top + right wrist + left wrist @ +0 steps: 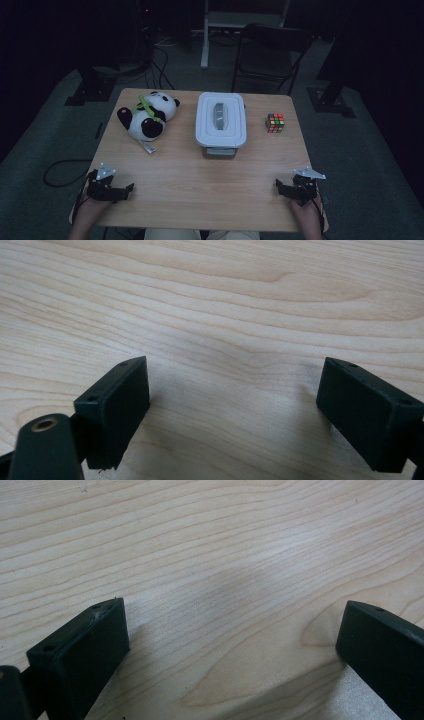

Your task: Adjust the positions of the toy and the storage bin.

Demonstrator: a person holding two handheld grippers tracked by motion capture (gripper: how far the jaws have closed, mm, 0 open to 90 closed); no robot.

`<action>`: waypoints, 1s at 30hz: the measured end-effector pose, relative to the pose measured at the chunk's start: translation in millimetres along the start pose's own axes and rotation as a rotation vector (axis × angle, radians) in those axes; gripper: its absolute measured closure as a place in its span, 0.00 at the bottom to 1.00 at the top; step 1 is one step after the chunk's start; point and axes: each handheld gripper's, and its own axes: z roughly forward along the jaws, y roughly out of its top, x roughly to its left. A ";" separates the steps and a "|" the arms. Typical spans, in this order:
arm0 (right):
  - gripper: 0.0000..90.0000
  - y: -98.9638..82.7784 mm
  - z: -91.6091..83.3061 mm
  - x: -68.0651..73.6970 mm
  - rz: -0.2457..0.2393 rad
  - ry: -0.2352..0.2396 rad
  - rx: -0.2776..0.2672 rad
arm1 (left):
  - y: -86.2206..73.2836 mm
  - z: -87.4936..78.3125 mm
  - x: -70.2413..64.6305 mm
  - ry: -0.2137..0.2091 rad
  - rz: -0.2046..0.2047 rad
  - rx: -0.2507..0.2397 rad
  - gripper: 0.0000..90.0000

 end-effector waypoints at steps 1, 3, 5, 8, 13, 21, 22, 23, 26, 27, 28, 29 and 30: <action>0.15 0.0 0.0 0.0 0.000 0.000 0.000 | 0.1 0.1 -0.2 0.000 -0.001 0.000 0.01; 0.15 0.0 0.1 0.0 0.000 0.000 0.000 | 0.9 0.7 -1.1 -0.003 0.002 0.002 0.01; 0.15 0.1 0.0 0.0 0.000 0.000 0.000 | 2.1 1.8 -2.5 -0.008 0.011 0.002 0.01; 0.15 0.1 0.1 -0.1 0.000 0.001 0.000 | 3.7 3.1 -7.7 -0.018 0.020 0.001 0.01; 0.14 -0.2 -0.8 0.6 0.013 0.007 -0.002 | 9.6 7.7 -20.4 -0.034 0.067 -0.011 0.01; 0.14 10.6 5.1 15.1 -0.014 0.098 -0.015 | 38.3 18.7 -37.8 -0.109 0.100 -0.035 0.01; 0.14 10.6 5.1 15.1 -0.014 0.098 -0.015 | 38.3 18.7 -37.8 -0.109 0.100 -0.035 0.01; 0.14 13.8 7.0 16.9 -0.013 0.106 -0.018 | 46.8 22.2 -42.3 -0.133 0.094 -0.042 0.01; 0.14 29.8 14.2 24.3 0.007 0.152 -0.056 | 59.7 29.2 -50.8 -0.146 0.110 -0.050 0.01; 0.14 29.8 14.2 24.3 0.007 0.152 -0.056 | 63.4 31.7 -53.5 -0.162 0.109 -0.059 0.01; 0.15 33.4 16.6 25.1 0.001 0.152 -0.059 | 67.8 35.0 -57.1 -0.164 0.106 -0.067 0.01; 0.15 37.7 19.8 26.1 -0.001 0.154 -0.058 | 70.3 36.8 -59.2 -0.166 0.117 -0.064 0.01; 0.15 40.1 22.0 26.5 -0.001 0.155 -0.058 | 74.2 40.1 -63.1 -0.175 0.125 -0.065 0.01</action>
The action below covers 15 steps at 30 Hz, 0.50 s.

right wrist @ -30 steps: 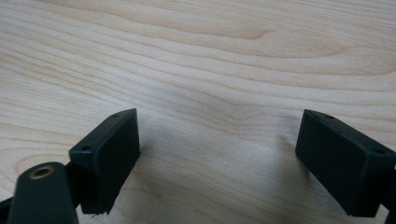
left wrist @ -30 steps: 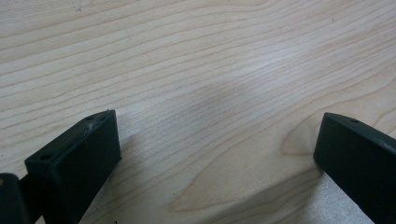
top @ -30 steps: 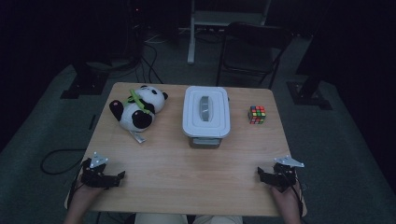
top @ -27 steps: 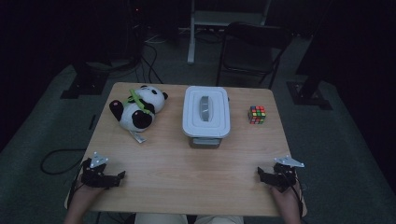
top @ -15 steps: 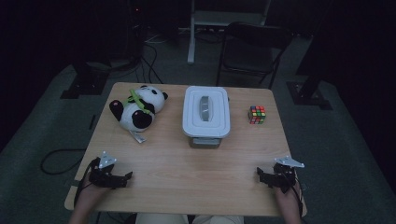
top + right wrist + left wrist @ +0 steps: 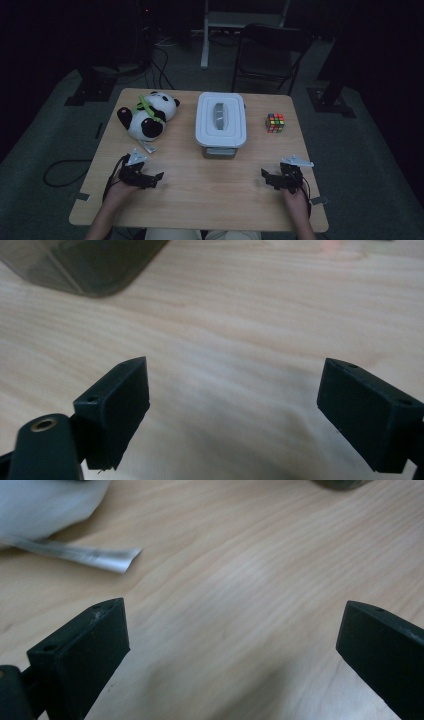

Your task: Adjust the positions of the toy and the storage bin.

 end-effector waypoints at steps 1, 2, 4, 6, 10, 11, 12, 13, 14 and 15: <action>0.15 3.5 3.8 0.4 -0.002 -0.007 0.000 | 3.3 3.5 -2.3 -0.002 0.002 0.005 0.01; 0.15 6.4 6.3 0.9 -0.010 -0.011 -0.004 | 5.7 5.8 -3.7 0.000 0.014 0.007 0.01; 0.15 12.2 11.3 3.3 -0.018 -0.017 -0.012 | 13.0 13.0 -7.4 -0.007 0.023 0.003 0.01; 0.15 16.8 16.0 5.6 -0.019 -0.011 -0.021 | 19.7 18.9 -9.1 -0.015 0.026 -0.005 0.01; 0.15 27.0 27.8 9.7 -0.015 0.002 -0.025 | 33.8 31.2 -12.7 -0.021 0.045 -0.006 0.01; 0.15 29.0 30.2 10.4 -0.013 -0.003 -0.023 | 36.4 33.5 -13.6 -0.020 0.045 -0.008 0.01; 0.15 30.5 31.9 10.6 -0.010 -0.003 -0.027 | 39.9 37.1 -14.4 -0.022 0.048 -0.006 0.01; 0.15 32.3 34.0 10.8 -0.003 0.000 -0.036 | 44.6 42.0 -15.3 -0.015 0.046 -0.002 0.01; 0.15 34.6 37.2 10.8 0.009 0.001 -0.041 | 48.4 45.8 -15.7 -0.012 0.050 -0.006 0.01; 0.15 36.4 39.8 10.5 0.018 0.004 -0.045 | 52.3 49.8 -15.9 -0.017 0.051 -0.004 0.01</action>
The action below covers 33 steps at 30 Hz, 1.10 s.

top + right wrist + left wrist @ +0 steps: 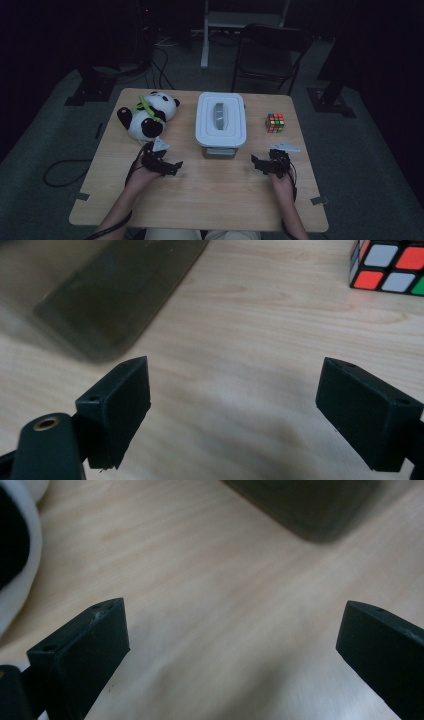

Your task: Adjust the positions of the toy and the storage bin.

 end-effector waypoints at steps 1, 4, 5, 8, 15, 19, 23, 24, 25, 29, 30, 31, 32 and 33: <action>0.15 1.6 2.8 -0.3 0.007 0.004 -0.003 | 3.0 2.8 0.2 -0.003 0.001 0.000 0.01; 0.15 6.2 10.6 -0.8 0.023 0.008 -0.010 | 14.9 14.1 0.9 -0.003 -0.003 -0.021 0.01; 0.15 7.6 12.7 -1.0 0.025 0.005 -0.013 | 18.0 17.4 1.8 -0.002 -0.011 -0.030 0.01; 0.15 11.5 17.9 -3.5 0.054 0.020 -0.033 | 26.7 27.0 4.8 0.024 -0.032 -0.039 0.01; 0.15 23.4 32.1 -7.8 0.061 0.002 -0.063 | 44.5 45.1 11.2 0.110 -0.071 -0.027 0.01; 0.15 28.3 39.7 -10.5 0.074 -0.005 -0.071 | 51.9 51.7 14.1 0.116 -0.093 -0.034 0.01; 0.18 36.4 49.7 -11.1 0.079 0.015 -0.068 | 62.7 62.7 19.1 0.106 -0.123 -0.066 0.01; 0.18 37.5 51.6 -11.7 0.084 0.024 -0.071 | 64.3 64.7 20.1 0.116 -0.129 -0.074 0.01; 0.18 38.7 53.1 -11.9 0.095 0.028 -0.068 | 65.8 66.6 20.6 0.117 -0.127 -0.076 0.01; 0.18 43.8 58.2 -13.4 0.114 0.016 -0.092 | 72.2 73.2 23.8 0.135 -0.124 -0.062 0.01; 0.18 45.0 59.6 -13.6 0.119 0.007 -0.097 | 74.4 74.7 24.4 0.140 -0.121 -0.055 0.01; 0.18 45.9 61.5 -14.1 0.120 0.006 -0.105 | 76.5 76.1 25.0 0.129 -0.123 -0.050 0.01; 0.18 46.9 63.5 -14.3 0.124 0.004 -0.098 | 78.1 77.0 25.2 0.121 -0.126 -0.047 0.01; 0.18 47.4 65.4 -14.4 0.129 0.004 -0.098 | 78.9 77.7 25.4 0.124 -0.128 -0.045 0.01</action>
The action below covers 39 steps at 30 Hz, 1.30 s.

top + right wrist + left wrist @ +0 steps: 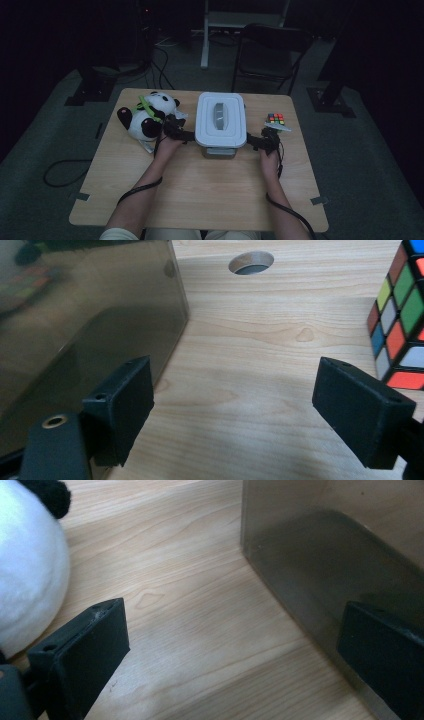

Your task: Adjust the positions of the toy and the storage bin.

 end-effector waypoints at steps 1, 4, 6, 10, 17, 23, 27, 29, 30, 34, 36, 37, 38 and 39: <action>0.18 0.2 1.5 0.8 -0.004 -0.007 0.002 | 0.7 0.6 0.1 0.002 -0.002 0.001 0.01; 0.18 1.2 5.5 6.2 -0.021 -0.005 0.007 | 2.7 0.6 -0.7 0.012 0.001 0.005 0.01; 0.19 2.5 7.3 11.7 -0.045 0.016 0.002 | 4.0 1.1 -2.7 0.012 0.022 0.009 0.01; 0.23 4.7 5.8 17.7 -0.071 -0.003 0.008 | 4.3 0.9 -4.3 0.023 0.028 0.013 0.01; 0.25 3.1 1.3 17.8 -0.099 0.059 0.001 | 1.1 -3.9 -7.7 0.025 0.035 0.019 0.03; 0.25 -1.4 -4.9 18.9 -0.101 0.078 -0.004 | -1.9 -10.2 -13.3 0.022 0.057 0.027 0.03; 0.25 -4.4 -13.3 22.2 -0.127 0.087 -0.002 | -6.1 -16.0 -16.4 0.020 0.064 0.031 0.03; 0.25 -5.5 -15.8 23.3 -0.132 0.086 -0.001 | -8.0 -18.6 -18.2 0.018 0.068 0.032 0.03; 0.26 -7.9 -20.7 25.3 -0.139 0.090 -0.002 | -9.0 -20.4 -19.0 0.019 0.073 0.034 0.03; 0.26 -12.4 -28.1 27.7 -0.149 0.102 -0.001 | -13.0 -25.4 -21.3 0.008 0.084 0.035 0.03; 0.26 -16.4 -34.6 30.1 -0.167 0.109 0.003 | -16.6 -30.8 -24.8 0.007 0.096 0.039 0.03; 0.26 -18.1 -36.8 31.5 -0.169 0.107 0.001 | -17.6 -32.9 -26.4 0.009 0.102 0.042 0.03; 0.26 -22.0 -41.5 32.9 -0.168 0.113 -0.001 | -18.9 -35.3 -28.1 0.011 0.109 0.044 0.03; 0.26 -22.0 -41.5 32.9 -0.168 0.113 -0.001 | -20.6 -37.5 -29.7 0.007 0.116 0.045 0.03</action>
